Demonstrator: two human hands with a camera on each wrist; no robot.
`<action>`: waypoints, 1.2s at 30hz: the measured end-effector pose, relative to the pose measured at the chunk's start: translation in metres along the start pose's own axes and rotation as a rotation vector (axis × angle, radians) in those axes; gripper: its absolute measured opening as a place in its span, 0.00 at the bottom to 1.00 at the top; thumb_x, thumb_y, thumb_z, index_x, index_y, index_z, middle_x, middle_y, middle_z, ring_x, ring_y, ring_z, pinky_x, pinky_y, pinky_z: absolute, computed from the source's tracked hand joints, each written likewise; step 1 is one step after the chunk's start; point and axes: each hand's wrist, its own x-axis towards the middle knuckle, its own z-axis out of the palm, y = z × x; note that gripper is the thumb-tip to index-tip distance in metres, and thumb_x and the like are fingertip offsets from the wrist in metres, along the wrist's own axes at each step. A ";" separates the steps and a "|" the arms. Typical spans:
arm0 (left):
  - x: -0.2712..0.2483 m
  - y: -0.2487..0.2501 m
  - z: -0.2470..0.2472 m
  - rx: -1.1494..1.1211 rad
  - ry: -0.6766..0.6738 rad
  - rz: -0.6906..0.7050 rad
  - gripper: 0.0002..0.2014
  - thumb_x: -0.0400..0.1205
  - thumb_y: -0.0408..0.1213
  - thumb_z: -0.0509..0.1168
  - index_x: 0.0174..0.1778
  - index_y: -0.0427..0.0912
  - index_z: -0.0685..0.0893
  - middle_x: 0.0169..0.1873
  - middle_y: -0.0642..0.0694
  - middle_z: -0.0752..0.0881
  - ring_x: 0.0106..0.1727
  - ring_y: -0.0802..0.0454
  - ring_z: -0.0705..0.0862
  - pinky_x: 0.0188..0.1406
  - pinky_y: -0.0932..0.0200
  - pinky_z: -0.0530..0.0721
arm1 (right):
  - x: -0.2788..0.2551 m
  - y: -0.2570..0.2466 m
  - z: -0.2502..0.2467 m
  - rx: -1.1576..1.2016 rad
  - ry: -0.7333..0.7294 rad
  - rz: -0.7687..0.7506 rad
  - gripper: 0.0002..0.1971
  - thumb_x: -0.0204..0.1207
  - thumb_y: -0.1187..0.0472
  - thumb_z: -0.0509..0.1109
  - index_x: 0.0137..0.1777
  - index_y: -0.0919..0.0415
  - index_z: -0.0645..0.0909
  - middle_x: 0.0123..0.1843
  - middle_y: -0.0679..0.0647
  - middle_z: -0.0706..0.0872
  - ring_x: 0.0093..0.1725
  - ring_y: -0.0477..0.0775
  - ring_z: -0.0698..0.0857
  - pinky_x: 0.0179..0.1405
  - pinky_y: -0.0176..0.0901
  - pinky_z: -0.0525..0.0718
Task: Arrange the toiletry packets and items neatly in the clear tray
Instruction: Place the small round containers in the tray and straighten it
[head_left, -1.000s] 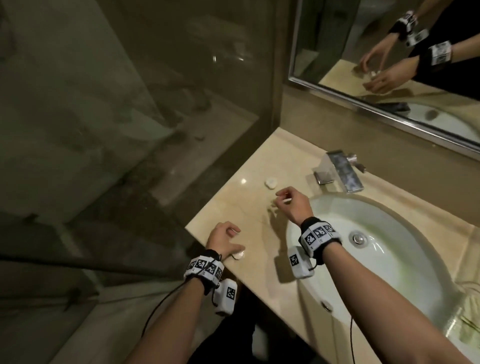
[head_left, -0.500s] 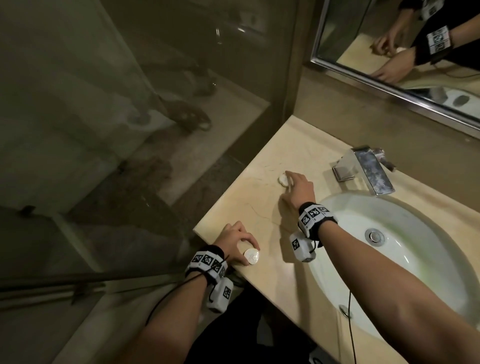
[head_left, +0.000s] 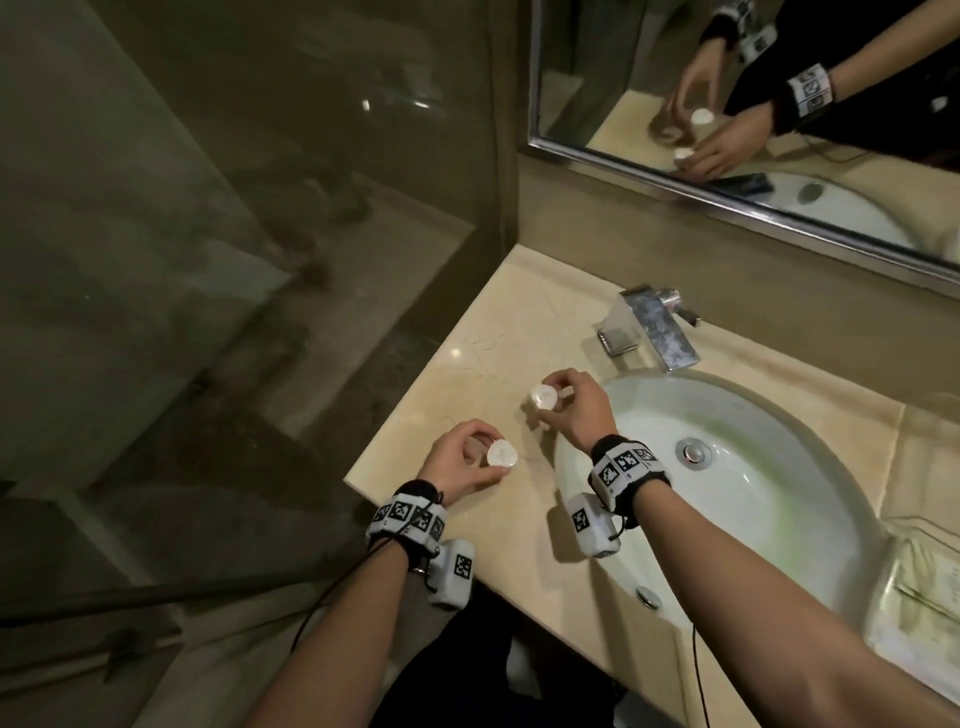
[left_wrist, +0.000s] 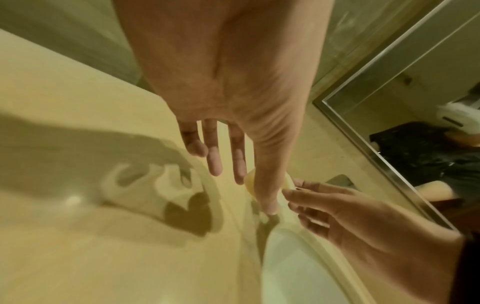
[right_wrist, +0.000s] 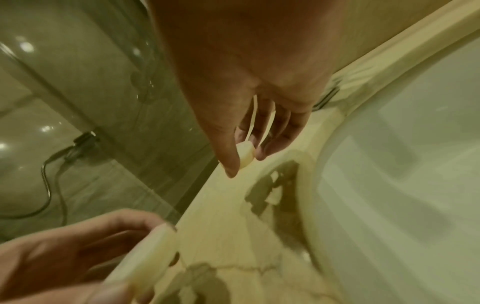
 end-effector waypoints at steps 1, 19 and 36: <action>0.002 0.012 0.007 -0.025 -0.006 0.004 0.20 0.66 0.40 0.81 0.52 0.52 0.82 0.47 0.56 0.85 0.42 0.60 0.79 0.44 0.64 0.80 | -0.008 0.004 -0.011 0.024 0.020 -0.007 0.21 0.61 0.62 0.85 0.53 0.57 0.82 0.55 0.54 0.82 0.43 0.53 0.83 0.41 0.33 0.80; -0.036 0.190 0.241 -0.284 -0.376 0.257 0.19 0.71 0.26 0.76 0.57 0.39 0.80 0.52 0.37 0.86 0.48 0.50 0.86 0.50 0.56 0.86 | -0.207 0.140 -0.229 0.356 0.382 0.123 0.20 0.64 0.65 0.83 0.53 0.56 0.81 0.46 0.50 0.84 0.38 0.45 0.82 0.36 0.24 0.79; -0.051 0.238 0.354 -0.406 -0.578 0.117 0.18 0.78 0.24 0.69 0.62 0.31 0.75 0.49 0.34 0.86 0.38 0.45 0.88 0.43 0.61 0.90 | -0.294 0.217 -0.299 0.614 0.620 0.426 0.15 0.76 0.65 0.74 0.63 0.63 0.83 0.56 0.62 0.89 0.48 0.57 0.90 0.49 0.43 0.90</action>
